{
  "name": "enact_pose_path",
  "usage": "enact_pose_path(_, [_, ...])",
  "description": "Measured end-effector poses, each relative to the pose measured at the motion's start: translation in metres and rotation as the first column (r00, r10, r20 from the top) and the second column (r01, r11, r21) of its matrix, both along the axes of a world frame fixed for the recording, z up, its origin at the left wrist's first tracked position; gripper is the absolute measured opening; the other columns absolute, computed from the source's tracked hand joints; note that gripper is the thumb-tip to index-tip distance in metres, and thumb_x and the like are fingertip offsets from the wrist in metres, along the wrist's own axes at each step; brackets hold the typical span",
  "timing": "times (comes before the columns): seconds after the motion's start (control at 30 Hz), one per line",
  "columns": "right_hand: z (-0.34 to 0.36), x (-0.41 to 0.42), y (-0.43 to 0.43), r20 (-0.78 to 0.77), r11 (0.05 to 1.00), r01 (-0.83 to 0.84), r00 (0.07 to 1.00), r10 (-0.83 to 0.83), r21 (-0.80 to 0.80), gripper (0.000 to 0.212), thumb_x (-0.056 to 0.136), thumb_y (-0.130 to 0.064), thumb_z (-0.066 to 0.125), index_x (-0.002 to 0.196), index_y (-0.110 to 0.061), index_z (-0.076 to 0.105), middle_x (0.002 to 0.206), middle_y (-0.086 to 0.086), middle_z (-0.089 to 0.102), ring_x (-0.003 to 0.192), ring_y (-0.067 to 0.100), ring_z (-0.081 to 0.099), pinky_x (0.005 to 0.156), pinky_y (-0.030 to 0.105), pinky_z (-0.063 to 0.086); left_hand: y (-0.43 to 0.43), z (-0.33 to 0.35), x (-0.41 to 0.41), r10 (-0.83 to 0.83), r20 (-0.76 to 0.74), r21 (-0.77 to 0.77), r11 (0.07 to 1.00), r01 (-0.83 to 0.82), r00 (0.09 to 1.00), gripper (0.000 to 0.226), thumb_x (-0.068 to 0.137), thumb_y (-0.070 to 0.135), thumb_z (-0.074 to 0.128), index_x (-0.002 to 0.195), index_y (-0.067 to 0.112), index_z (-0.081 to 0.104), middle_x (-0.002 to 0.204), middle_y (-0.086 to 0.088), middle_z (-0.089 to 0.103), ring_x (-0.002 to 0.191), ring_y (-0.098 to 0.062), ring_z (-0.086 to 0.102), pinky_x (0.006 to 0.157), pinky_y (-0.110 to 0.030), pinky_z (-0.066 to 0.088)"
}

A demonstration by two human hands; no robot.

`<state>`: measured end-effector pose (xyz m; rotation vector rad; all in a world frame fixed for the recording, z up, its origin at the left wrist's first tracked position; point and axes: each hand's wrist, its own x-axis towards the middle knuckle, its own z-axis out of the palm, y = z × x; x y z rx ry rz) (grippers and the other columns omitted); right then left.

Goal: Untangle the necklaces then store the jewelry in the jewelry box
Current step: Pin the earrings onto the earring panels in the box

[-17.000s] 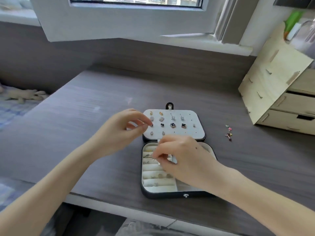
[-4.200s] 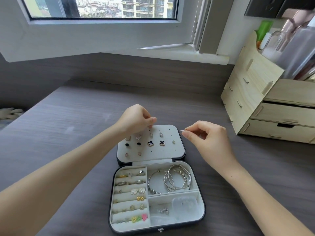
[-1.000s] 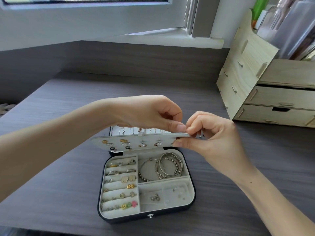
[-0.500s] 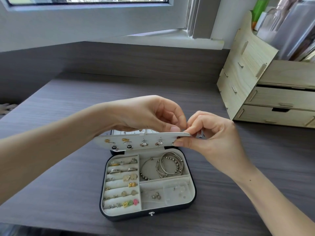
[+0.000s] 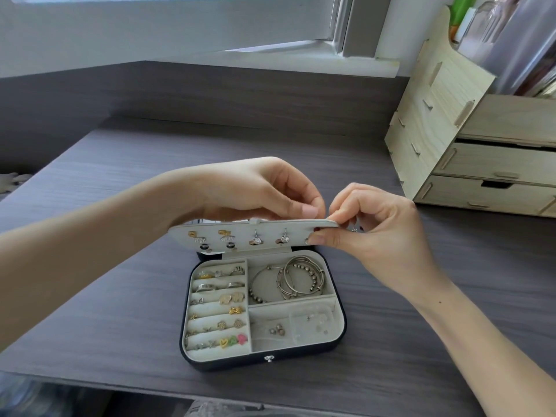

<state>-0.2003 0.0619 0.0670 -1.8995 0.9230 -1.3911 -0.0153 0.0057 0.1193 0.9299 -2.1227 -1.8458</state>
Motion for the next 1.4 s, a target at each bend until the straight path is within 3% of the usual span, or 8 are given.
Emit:
enact_pose_path(0.17, [-0.001,0.000,0.001,-0.009,1.000,0.008,1.000,-0.008,-0.006,0.022,0.059,-0.029,0.083,0.062,-0.034,0.061,0.069,-0.006,0.060,0.063,0.016,0.053,0.059,0.025,0.041,0.003,0.000,-0.002,0.048,-0.064,0.022,0.999,-0.047,0.997,0.013,0.078,0.019,0.063,0.078,0.011,0.072,0.076,-0.003,0.068,0.069,-0.010,0.063,0.063,-0.016,0.051])
enact_pose_path(0.37, [-0.002,-0.001,0.002,-0.034,1.000,0.026,0.999,-0.026,-0.010,0.022,0.060,-0.029,0.081,0.059,-0.027,0.059,0.068,-0.001,0.058,0.062,0.018,0.051,0.059,0.031,0.042,0.002,0.004,-0.002,0.042,-0.164,0.022,0.999,-0.038,0.986,0.023,0.086,0.015,0.055,0.106,0.013,0.063,0.083,-0.003,0.068,0.078,-0.014,0.061,0.076,-0.023,0.051])
enact_pose_path(0.53, [-0.001,0.000,0.002,-0.027,1.000,0.015,1.000,-0.016,-0.021,0.022,0.060,-0.029,0.082,0.064,-0.031,0.060,0.069,-0.007,0.058,0.062,0.015,0.050,0.058,0.027,0.041,0.006,0.003,-0.008,0.142,0.008,-0.189,0.972,-0.138,0.990,0.021,0.076,0.032,0.064,0.085,0.013,0.064,0.073,0.001,0.057,0.068,-0.011,0.050,0.067,-0.024,0.043])
enact_pose_path(0.63, [-0.002,0.000,0.003,-0.007,1.000,0.016,1.000,-0.016,-0.027,0.024,0.058,-0.028,0.083,0.063,-0.034,0.060,0.069,-0.007,0.060,0.062,0.018,0.052,0.057,0.031,0.043,0.008,0.003,-0.010,0.122,0.151,-0.308,0.949,-0.071,0.981,0.032,0.073,0.042,0.070,0.077,0.011,0.065,0.070,-0.001,0.056,0.066,-0.011,0.048,0.065,-0.026,0.041])
enact_pose_path(0.9, [-0.002,-0.001,0.003,-0.064,0.999,0.043,0.997,-0.045,-0.024,0.022,0.059,-0.021,0.084,0.064,-0.023,0.063,0.069,-0.004,0.060,0.062,0.019,0.053,0.056,0.032,0.043,0.002,0.004,0.002,0.122,0.131,-0.271,0.959,-0.083,0.984,0.014,0.078,0.001,0.070,0.085,0.013,0.067,0.072,0.001,0.055,0.069,-0.012,0.050,0.065,-0.022,0.045])
enact_pose_path(0.97, [-0.002,-0.001,0.003,-0.066,0.999,0.041,0.997,-0.043,-0.027,0.022,0.059,-0.022,0.084,0.064,-0.023,0.063,0.070,-0.005,0.060,0.063,0.019,0.054,0.056,0.033,0.044,0.004,0.005,0.000,0.128,0.125,-0.251,0.963,-0.093,0.984,0.004,0.080,0.016,0.069,0.083,0.013,0.068,0.073,0.000,0.056,0.068,-0.010,0.050,0.065,-0.021,0.044])
enact_pose_path(1.07, [-0.002,-0.001,0.003,-0.058,0.999,0.040,0.997,-0.042,-0.036,0.023,0.059,-0.023,0.085,0.064,-0.024,0.062,0.070,-0.005,0.060,0.063,0.019,0.054,0.057,0.032,0.044,0.007,0.005,-0.005,0.100,0.154,-0.274,0.960,-0.055,0.983,0.027,0.072,0.040,0.064,0.076,0.013,0.069,0.069,0.002,0.058,0.065,-0.007,0.051,0.064,-0.019,0.043])
enact_pose_path(1.4, [-0.003,-0.001,0.002,-0.054,0.999,0.021,0.998,-0.024,-0.041,0.023,0.060,-0.027,0.083,0.066,-0.028,0.061,0.070,-0.005,0.060,0.063,0.017,0.053,0.058,0.028,0.042,0.005,0.005,-0.003,0.014,0.176,-0.324,0.945,0.045,0.984,0.016,0.078,0.034,0.062,0.079,0.020,0.069,0.075,0.001,0.066,0.070,-0.010,0.058,0.069,-0.025,0.046])
